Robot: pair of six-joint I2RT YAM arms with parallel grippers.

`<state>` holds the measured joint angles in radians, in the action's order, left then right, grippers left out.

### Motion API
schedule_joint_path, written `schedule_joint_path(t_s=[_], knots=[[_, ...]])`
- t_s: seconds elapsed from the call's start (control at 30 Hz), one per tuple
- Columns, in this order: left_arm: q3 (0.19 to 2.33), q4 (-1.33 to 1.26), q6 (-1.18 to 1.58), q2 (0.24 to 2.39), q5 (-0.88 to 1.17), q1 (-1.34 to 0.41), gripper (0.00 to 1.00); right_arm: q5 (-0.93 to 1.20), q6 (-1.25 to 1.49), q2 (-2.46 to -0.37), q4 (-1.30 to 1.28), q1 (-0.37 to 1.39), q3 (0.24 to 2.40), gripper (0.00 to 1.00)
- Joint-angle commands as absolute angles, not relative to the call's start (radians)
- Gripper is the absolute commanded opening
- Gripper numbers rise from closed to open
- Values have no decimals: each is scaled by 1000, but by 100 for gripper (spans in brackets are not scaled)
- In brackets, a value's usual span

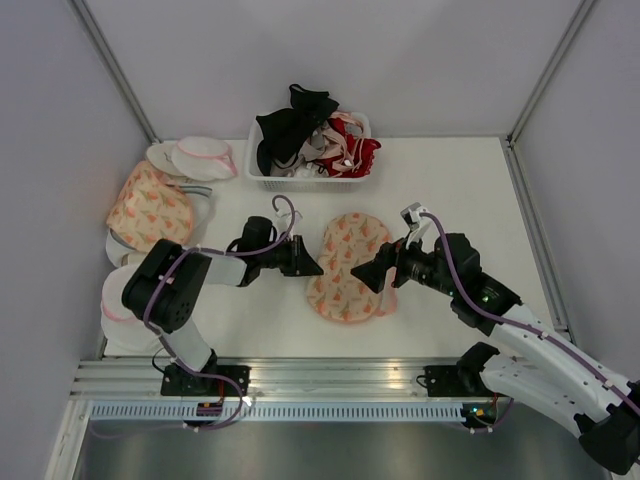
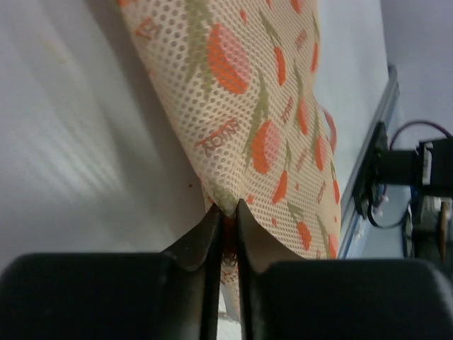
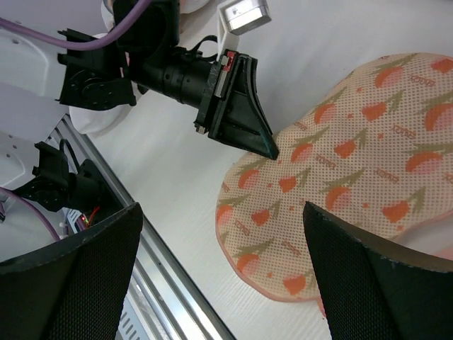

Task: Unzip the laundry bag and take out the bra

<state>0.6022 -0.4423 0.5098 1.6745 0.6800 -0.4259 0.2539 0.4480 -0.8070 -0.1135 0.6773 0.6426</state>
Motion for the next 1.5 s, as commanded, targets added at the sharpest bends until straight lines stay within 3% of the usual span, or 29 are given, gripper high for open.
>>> schedule_joint_path(t_s=[0.0,0.03,0.23,0.4,0.53,0.57,0.77,0.93,1.2,1.47], knots=[[653,-599,535,1765,1007,-430,10,236,457,-807,-74,683,635,98],[643,-630,555,1790,1046,-433,2,227,457,-808,-72,683,631,98],[543,-911,770,1763,1017,-436,2,178,466,-831,-94,686,620,98],[343,-1121,983,1584,638,-445,2,85,474,-888,-127,715,627,98],[293,-837,977,1324,137,-520,2,-47,483,-933,-138,816,644,98],[299,-658,986,1281,64,-535,2,-73,483,-963,-149,836,650,98],[273,-401,1126,1031,-250,-624,2,-328,477,-1141,-186,1054,748,98],[310,-235,1180,968,-307,-657,2,-477,453,-1249,-170,1213,819,98],[337,-196,1218,989,-244,-660,2,-597,269,-1439,-130,1281,899,98],[367,-166,1235,930,-175,-660,2,-537,135,-1552,-17,1282,893,98]])
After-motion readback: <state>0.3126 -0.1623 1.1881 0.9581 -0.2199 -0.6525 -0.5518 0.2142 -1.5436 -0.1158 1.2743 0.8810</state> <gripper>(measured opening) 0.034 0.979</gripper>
